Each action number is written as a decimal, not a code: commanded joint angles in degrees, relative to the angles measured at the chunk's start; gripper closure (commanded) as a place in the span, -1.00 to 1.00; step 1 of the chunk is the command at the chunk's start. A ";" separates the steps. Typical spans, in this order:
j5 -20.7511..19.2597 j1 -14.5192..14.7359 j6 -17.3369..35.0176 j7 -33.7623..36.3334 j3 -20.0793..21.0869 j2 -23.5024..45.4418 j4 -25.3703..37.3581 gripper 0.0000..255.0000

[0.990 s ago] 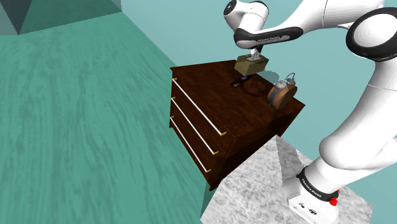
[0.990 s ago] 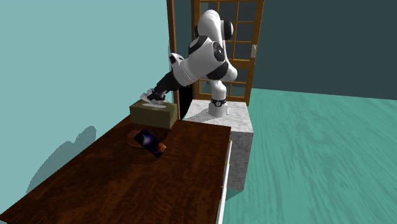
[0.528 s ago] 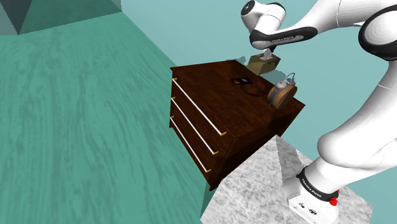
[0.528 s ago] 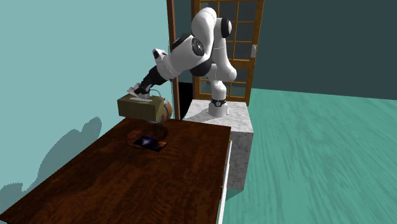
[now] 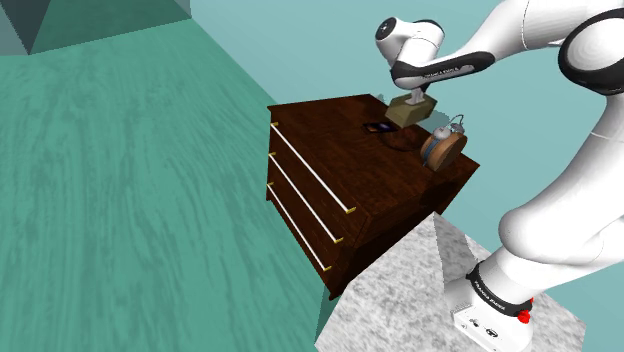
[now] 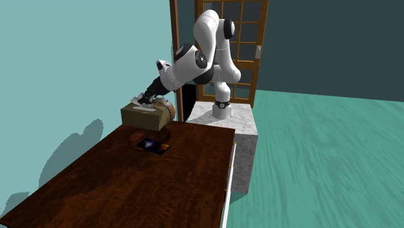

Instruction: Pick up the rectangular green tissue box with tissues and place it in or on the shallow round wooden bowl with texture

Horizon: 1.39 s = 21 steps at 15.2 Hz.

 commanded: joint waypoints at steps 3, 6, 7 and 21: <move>-1.02 0.06 1.06 2.20 -0.23 1.18 -1.26 1.00; -1.81 0.15 1.76 3.81 -0.41 2.14 -2.07 1.00; -2.08 0.18 1.99 4.35 -0.48 2.48 -2.32 1.00; -4.02 0.45 3.38 7.96 -0.96 4.99 -3.70 1.00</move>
